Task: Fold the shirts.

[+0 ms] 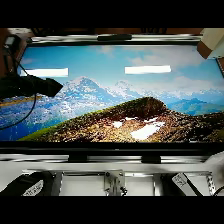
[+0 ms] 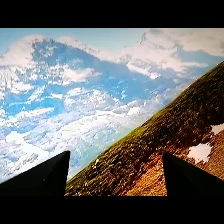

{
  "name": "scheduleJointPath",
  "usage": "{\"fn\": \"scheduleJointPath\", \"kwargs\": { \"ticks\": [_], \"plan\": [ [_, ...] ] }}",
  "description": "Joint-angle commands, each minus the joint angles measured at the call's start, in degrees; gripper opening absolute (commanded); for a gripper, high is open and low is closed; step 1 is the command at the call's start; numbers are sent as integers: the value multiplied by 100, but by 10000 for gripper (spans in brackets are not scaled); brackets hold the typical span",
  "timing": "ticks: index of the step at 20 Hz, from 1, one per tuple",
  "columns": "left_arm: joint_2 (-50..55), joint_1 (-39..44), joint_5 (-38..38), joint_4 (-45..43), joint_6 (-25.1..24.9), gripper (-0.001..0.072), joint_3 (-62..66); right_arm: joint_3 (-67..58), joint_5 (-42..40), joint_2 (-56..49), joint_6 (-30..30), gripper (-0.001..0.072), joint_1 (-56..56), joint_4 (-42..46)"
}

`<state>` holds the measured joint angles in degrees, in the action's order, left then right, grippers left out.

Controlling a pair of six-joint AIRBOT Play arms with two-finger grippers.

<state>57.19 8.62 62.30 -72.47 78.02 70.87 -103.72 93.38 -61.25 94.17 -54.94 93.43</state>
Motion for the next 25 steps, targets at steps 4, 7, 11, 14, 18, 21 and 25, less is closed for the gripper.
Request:
{"fn": "scheduleJointPath", "kwargs": {
  "ticks": [4,7,11,14,18,21,25],
  "plan": [
    [791,144,1029,-2157,2129,551,-734,3233,-330,511,800,550,3777,-404],
    [1137,452,1676,-2159,2131,718,-1154,4177,-1445,262,1268,550,5628,-306],
    [1108,890,1403,-2201,2328,715,-1412,4201,-1294,-273,778,550,6382,153],
    [1113,992,1027,-2177,2328,714,-1412,4201,-1305,-293,778,550,6492,114],
    [1154,992,750,-2184,2323,713,-1412,4201,-1305,-293,778,550,6487,162],
    [1152,990,758,-2225,2319,713,-1412,4201,-1305,-293,778,550,6487,162],
    [1154,992,752,-2271,2319,713,-1412,4201,-1305,-293,778,550,6487,162]
  ]
}}
